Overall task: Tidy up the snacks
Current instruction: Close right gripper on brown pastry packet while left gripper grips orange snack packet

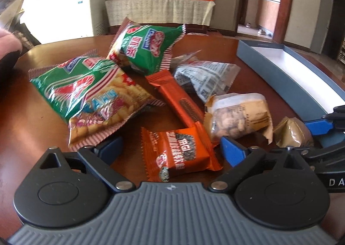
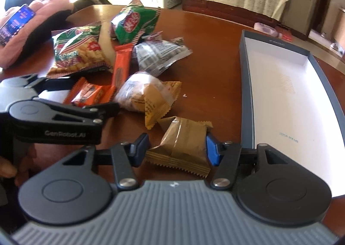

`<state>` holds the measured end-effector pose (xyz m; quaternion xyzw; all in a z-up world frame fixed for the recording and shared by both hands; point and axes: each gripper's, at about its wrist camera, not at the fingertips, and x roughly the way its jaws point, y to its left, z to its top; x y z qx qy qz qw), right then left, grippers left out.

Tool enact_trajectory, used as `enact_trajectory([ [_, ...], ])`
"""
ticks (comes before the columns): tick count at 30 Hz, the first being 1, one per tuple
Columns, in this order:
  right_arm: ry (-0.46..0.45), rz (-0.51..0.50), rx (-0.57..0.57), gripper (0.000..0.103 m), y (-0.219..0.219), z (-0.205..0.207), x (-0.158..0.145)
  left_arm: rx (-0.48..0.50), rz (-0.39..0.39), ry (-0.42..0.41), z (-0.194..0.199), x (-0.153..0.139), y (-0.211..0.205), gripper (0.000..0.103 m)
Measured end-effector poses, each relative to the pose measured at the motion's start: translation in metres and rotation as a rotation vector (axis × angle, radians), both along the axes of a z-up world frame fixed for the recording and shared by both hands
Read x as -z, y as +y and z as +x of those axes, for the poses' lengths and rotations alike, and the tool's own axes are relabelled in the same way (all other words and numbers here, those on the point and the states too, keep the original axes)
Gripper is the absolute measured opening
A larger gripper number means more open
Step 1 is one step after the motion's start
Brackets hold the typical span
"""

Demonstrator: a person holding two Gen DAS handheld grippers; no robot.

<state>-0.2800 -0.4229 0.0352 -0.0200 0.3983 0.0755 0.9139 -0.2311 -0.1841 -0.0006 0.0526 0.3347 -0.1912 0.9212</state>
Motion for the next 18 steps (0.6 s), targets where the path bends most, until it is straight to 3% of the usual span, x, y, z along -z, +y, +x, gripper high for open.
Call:
enact_trajectory([
  [6, 0.002, -0.007, -0.006, 0.059, 0.002, 0.000, 0.000, 0.032, 0.003, 0.001, -0.001, 0.001, -0.003, 0.098],
  [9, 0.014, -0.003, -0.016, 0.059, 0.001, 0.003, -0.001, 0.037, 0.010, 0.001, -0.007, -0.001, 0.000, 0.085],
  [11, 0.020, 0.000, -0.027, 0.058, 0.000, 0.004, -0.001, 0.039, -0.008, 0.002, -0.011, -0.004, 0.005, 0.067],
  [18, 0.033, 0.008, -0.046, 0.057, -0.002, 0.001, -0.002, 0.021, -0.064, 0.020, -0.011, -0.008, 0.013, 0.055],
])
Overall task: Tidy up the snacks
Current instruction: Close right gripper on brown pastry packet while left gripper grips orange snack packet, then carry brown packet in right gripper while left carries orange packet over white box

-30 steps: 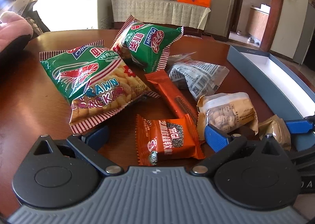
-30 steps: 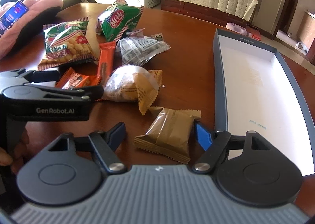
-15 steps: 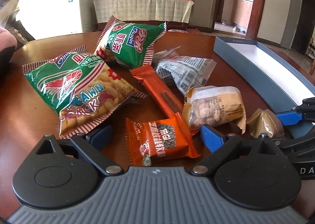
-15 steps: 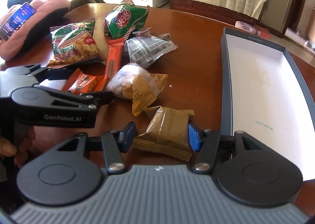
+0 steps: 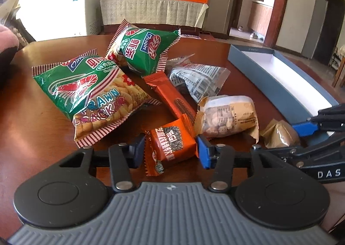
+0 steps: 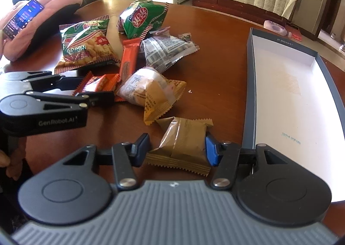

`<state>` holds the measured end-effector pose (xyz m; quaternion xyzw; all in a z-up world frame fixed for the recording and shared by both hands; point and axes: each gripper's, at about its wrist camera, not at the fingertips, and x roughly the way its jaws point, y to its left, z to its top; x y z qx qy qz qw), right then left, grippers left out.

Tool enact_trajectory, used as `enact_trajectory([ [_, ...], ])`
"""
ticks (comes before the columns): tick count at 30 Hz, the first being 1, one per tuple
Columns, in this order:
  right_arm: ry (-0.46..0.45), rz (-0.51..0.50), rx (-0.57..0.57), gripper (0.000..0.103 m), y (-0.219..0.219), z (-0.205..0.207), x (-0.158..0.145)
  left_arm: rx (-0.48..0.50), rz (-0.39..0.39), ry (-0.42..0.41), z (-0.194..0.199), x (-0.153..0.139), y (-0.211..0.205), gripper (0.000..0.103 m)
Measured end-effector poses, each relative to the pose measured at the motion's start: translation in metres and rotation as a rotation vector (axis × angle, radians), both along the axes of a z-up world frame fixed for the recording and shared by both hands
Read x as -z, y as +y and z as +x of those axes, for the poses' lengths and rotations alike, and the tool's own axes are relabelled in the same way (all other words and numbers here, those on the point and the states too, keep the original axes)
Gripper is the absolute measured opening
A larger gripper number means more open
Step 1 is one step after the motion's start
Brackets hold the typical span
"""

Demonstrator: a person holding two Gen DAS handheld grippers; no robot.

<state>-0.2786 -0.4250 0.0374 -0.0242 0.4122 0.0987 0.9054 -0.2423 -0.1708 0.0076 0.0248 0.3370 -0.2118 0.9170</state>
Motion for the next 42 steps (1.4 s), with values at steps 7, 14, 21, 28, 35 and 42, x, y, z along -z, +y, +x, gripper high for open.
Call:
enact_trajectory([
  [7, -0.035, 0.043, -0.002, 0.056, -0.009, -0.008, -0.012, -0.021, 0.025, -0.030, -0.009, -0.011, 0.003, 0.051],
  [14, -0.086, 0.104, -0.005, 0.056, -0.015, -0.014, -0.028, -0.021, 0.032, -0.068, -0.014, -0.031, 0.003, 0.050],
  [21, -0.152, 0.140, 0.022, 0.056, -0.027, -0.018, -0.045, 0.033, 0.018, -0.097, -0.018, -0.052, -0.022, 0.050],
  [28, -0.208, 0.154, 0.107, 0.056, -0.054, -0.022, -0.059, 0.116, -0.030, -0.108, -0.017, -0.072, -0.062, 0.050],
  [35, -0.223, 0.154, 0.196, 0.056, -0.087, -0.026, -0.061, 0.192, -0.059, -0.152, -0.010, -0.095, -0.105, 0.050],
  [42, -0.190, 0.127, 0.254, 0.056, -0.110, -0.027, -0.051, 0.253, -0.066, -0.181, -0.002, -0.099, -0.153, 0.050],
])
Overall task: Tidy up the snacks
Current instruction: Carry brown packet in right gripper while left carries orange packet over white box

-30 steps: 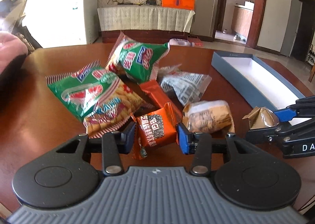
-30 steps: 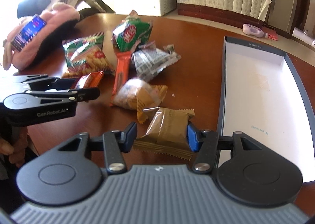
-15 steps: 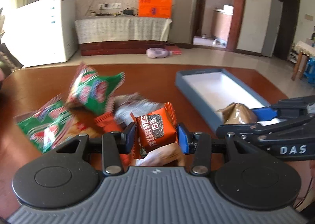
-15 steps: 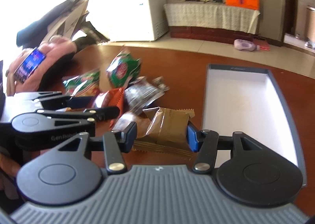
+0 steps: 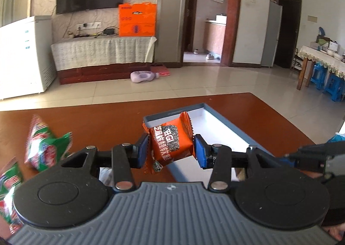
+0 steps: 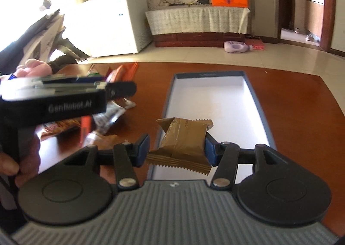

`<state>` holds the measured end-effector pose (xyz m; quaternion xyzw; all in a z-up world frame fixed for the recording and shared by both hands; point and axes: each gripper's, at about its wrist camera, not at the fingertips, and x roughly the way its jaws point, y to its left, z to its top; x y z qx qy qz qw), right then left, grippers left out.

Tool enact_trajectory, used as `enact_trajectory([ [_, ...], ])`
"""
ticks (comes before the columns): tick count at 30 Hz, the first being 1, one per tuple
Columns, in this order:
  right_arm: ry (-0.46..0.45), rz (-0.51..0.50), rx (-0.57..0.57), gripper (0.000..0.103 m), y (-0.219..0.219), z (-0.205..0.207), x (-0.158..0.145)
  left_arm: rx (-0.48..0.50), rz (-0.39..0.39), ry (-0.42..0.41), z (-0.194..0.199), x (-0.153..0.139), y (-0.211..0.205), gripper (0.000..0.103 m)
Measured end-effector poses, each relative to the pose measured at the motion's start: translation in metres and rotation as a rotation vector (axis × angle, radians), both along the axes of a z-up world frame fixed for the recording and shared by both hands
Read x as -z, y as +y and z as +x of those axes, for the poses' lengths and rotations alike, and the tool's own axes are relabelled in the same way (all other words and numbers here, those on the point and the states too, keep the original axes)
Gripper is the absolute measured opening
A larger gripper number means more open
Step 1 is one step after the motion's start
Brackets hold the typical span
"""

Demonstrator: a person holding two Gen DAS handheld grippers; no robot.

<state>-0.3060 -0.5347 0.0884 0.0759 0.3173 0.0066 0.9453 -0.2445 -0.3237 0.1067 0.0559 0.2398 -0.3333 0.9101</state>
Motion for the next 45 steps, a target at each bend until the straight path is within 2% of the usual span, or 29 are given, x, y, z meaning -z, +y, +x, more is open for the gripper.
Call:
enact_trajectory([
  [12, 0.066, -0.055, 0.029, 0.056, -0.013, 0.000, 0.020, 0.029, 0.035, 0.012, 0.019, 0.022, -0.063, 0.050],
  [25, 0.134, -0.098, 0.011, 0.056, -0.012, 0.018, 0.037, -0.006, 0.073, 0.036, 0.062, 0.047, -0.110, 0.051],
  [31, 0.161, -0.110, 0.001, 0.056, -0.007, 0.025, 0.043, -0.052, 0.085, 0.041, 0.072, 0.056, -0.124, 0.051],
  [45, 0.182, -0.103, 0.036, 0.056, -0.012, 0.033, 0.051, -0.055, 0.096, 0.076, 0.093, 0.070, -0.137, 0.051],
])
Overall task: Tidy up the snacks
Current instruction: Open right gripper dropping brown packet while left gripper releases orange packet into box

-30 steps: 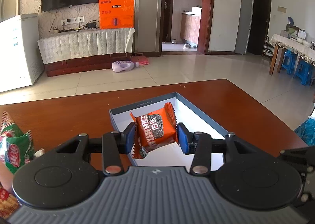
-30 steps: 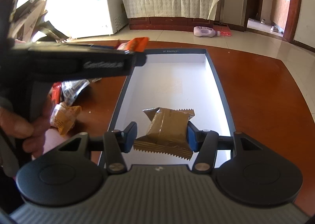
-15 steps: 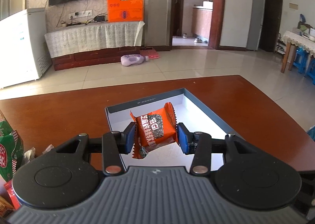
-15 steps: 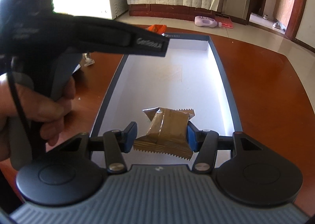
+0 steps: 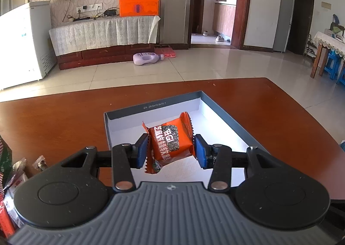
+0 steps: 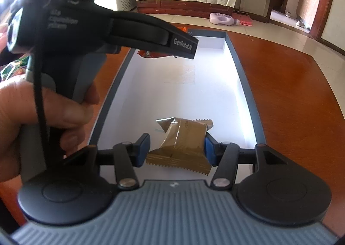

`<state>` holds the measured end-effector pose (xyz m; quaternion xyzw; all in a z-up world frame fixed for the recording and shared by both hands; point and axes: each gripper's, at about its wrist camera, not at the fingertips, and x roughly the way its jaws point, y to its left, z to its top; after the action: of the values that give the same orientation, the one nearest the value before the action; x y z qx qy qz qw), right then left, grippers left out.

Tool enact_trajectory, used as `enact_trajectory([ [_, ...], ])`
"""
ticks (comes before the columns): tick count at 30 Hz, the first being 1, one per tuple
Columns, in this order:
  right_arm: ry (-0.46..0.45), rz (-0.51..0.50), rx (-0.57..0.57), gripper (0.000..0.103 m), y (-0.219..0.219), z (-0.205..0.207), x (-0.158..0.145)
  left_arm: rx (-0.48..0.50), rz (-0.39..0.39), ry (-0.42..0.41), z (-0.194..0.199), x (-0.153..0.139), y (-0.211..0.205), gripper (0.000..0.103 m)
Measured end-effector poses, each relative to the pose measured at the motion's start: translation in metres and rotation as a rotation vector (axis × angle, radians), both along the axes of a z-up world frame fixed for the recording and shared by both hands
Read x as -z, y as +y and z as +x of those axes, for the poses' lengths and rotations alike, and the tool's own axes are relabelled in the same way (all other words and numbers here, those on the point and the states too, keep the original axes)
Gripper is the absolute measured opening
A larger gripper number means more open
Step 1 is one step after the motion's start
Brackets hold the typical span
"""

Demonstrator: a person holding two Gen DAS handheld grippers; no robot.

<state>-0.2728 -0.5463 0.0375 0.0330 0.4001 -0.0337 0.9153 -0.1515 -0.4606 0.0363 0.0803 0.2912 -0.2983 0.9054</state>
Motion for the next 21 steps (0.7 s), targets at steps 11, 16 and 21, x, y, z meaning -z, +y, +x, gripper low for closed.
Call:
enact_trajectory([
  [11, 0.011, -0.013, 0.027, 0.056, 0.001, 0.006, 0.004, -0.024, 0.042, 0.011, 0.013, 0.012, -0.010, 0.058],
  [16, 0.019, -0.032, 0.039, 0.057, 0.002, 0.008, 0.004, -0.023, 0.053, -0.010, 0.015, 0.015, -0.006, 0.078],
  [21, 0.016, -0.048, 0.019, 0.067, 0.007, 0.005, 0.001, -0.007, 0.053, -0.059, 0.006, 0.013, 0.005, 0.087],
])
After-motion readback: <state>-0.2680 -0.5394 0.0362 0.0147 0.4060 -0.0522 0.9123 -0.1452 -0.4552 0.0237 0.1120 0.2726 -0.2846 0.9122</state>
